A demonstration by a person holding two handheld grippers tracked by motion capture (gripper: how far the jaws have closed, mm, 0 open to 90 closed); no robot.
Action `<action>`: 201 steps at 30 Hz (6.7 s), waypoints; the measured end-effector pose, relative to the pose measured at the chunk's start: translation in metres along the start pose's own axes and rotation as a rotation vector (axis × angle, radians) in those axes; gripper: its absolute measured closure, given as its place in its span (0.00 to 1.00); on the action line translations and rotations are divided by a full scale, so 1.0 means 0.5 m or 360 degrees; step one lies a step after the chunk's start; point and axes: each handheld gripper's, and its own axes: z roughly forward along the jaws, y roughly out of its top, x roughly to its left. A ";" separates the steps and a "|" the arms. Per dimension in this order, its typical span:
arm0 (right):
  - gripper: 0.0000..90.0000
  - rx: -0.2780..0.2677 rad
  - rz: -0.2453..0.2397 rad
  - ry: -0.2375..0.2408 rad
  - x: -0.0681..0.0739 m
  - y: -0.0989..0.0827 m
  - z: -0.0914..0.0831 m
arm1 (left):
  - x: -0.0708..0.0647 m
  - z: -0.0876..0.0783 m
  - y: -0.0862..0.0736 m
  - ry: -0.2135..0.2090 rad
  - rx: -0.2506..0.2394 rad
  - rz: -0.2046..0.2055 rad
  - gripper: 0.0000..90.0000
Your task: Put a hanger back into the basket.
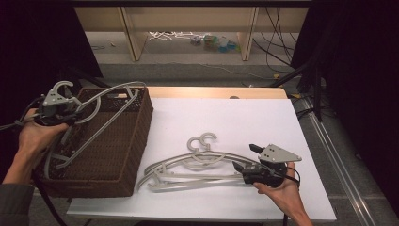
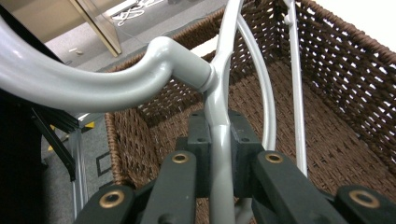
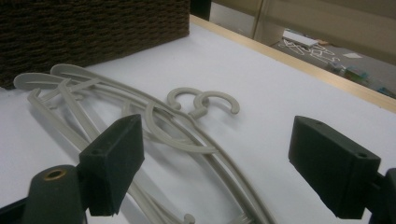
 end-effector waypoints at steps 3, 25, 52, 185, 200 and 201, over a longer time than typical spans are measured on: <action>0.21 0.0003 -0.0004 0.0003 0.000 -0.001 -0.001 | 0.002 0.006 -0.007 0.0020 0.0038 -0.0008 0.91; 0.22 0.0009 0.0002 0.0019 0.001 -0.002 0.002 | -0.026 0.084 -0.039 0.0031 0.0294 0.0138 0.91; 0.22 -0.0002 0.0006 0.0004 0.000 -0.006 0.006 | -0.025 0.082 -0.087 0.0197 0.0293 -0.0127 0.55; 0.91 0.0632 -0.0717 0.0300 -0.047 0.048 0.123 | -0.536 0.005 -0.078 -0.0690 -0.0576 -0.0071 0.18; 0.91 0.0537 -0.0794 0.0298 -0.034 0.070 0.070 | -0.558 0.040 0.010 -0.0690 -0.0492 0.0028 0.20; 0.91 0.0532 -0.0825 0.0295 -0.035 0.072 0.068 | -0.558 0.040 0.010 -0.0690 -0.0492 0.0028 0.20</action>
